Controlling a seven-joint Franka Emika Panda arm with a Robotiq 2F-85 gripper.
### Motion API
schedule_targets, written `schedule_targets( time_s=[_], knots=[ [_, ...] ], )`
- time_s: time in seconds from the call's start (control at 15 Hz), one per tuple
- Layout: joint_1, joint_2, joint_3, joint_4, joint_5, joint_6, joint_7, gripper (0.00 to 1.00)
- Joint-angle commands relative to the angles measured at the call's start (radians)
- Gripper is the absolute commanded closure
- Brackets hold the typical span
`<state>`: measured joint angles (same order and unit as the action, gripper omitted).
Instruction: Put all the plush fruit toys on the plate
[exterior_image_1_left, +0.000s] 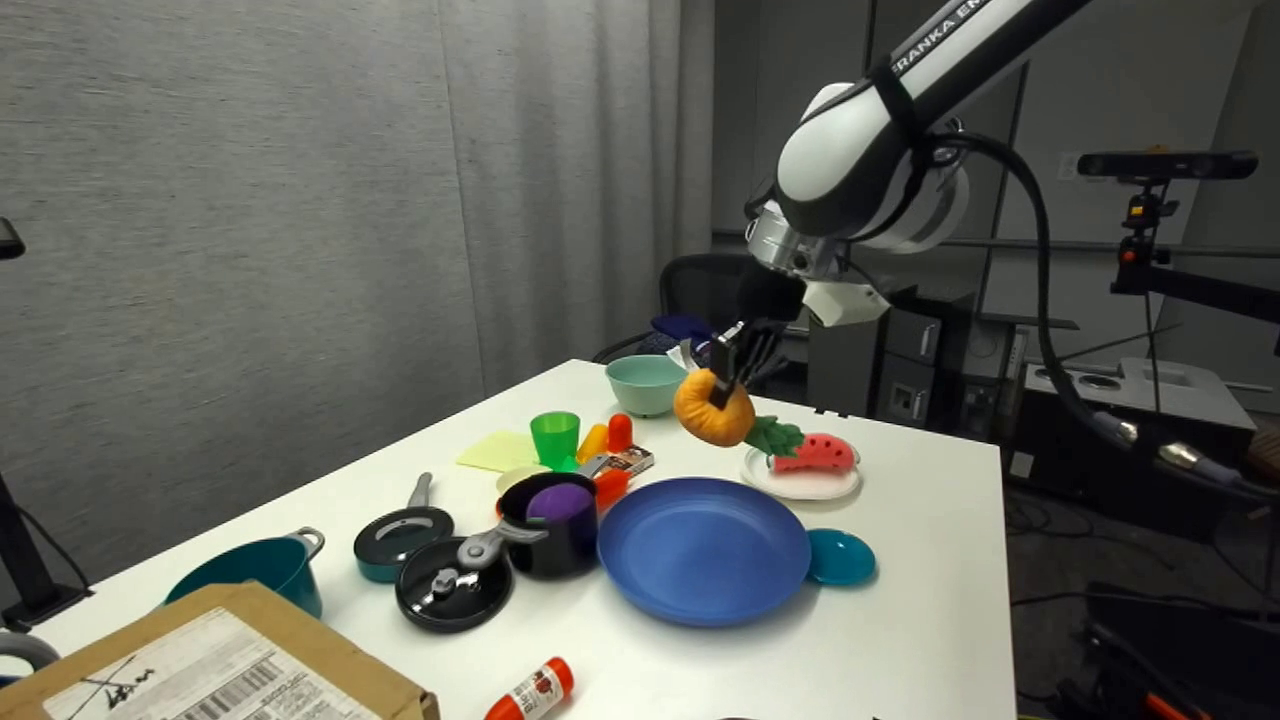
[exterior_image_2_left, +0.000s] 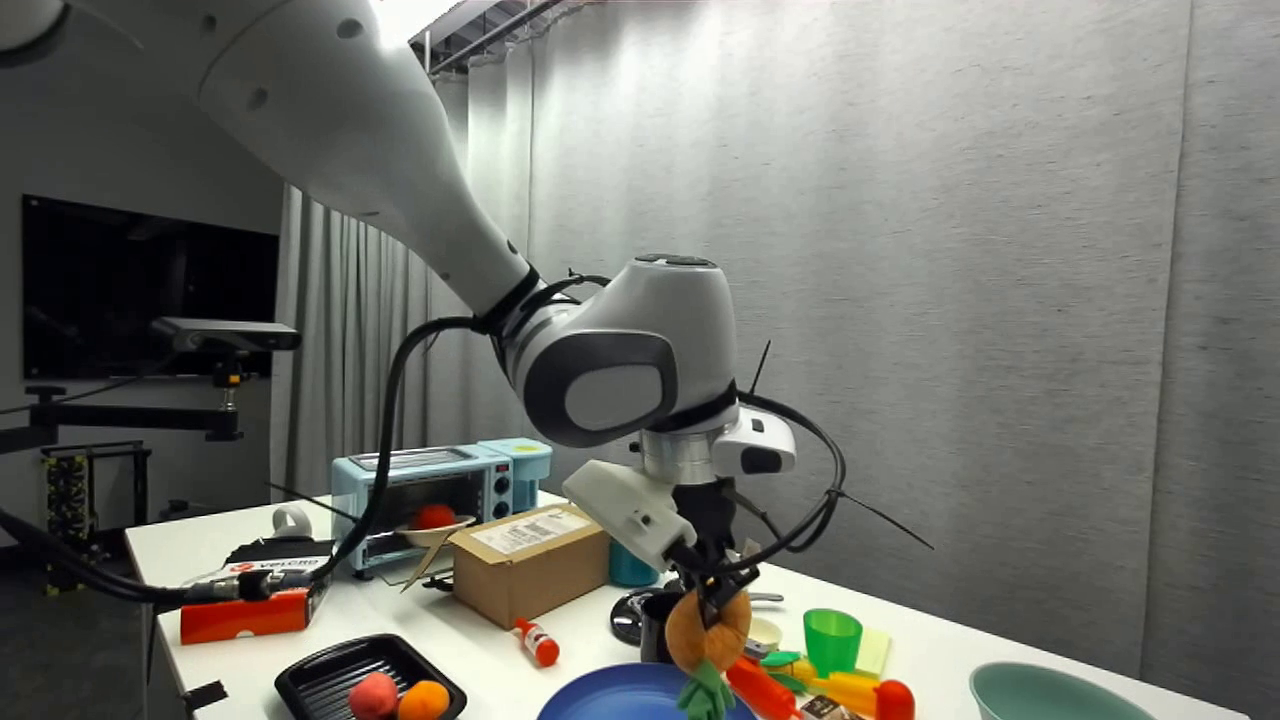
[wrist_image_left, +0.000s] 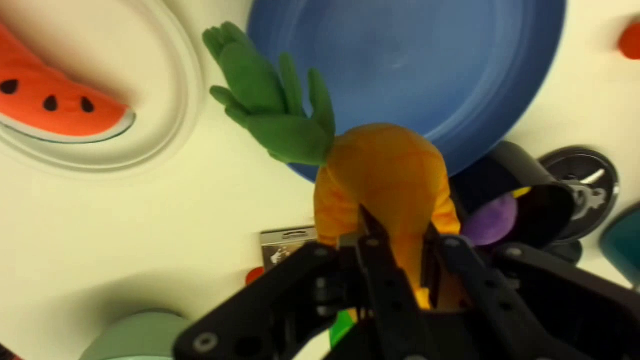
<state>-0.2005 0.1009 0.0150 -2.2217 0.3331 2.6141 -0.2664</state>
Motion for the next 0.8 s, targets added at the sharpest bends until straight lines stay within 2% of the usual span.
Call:
schedule_targets(
  time_s=[0.0,0.4,0.47,0.6,0.73],
  knots=[
    [0.041,0.017,-0.013,0.015,0.055,-0.056,0.003,0.96],
    [0.111,0.117,-0.019,0.007,-0.095,0.043,0.162,0.96],
    [0.125,0.134,-0.026,0.009,-0.142,0.059,0.208,0.58],
    [0.151,0.163,-0.046,0.018,-0.230,0.079,0.289,0.50],
    [0.163,0.173,-0.083,0.017,-0.320,0.071,0.342,0.34]
  ],
)
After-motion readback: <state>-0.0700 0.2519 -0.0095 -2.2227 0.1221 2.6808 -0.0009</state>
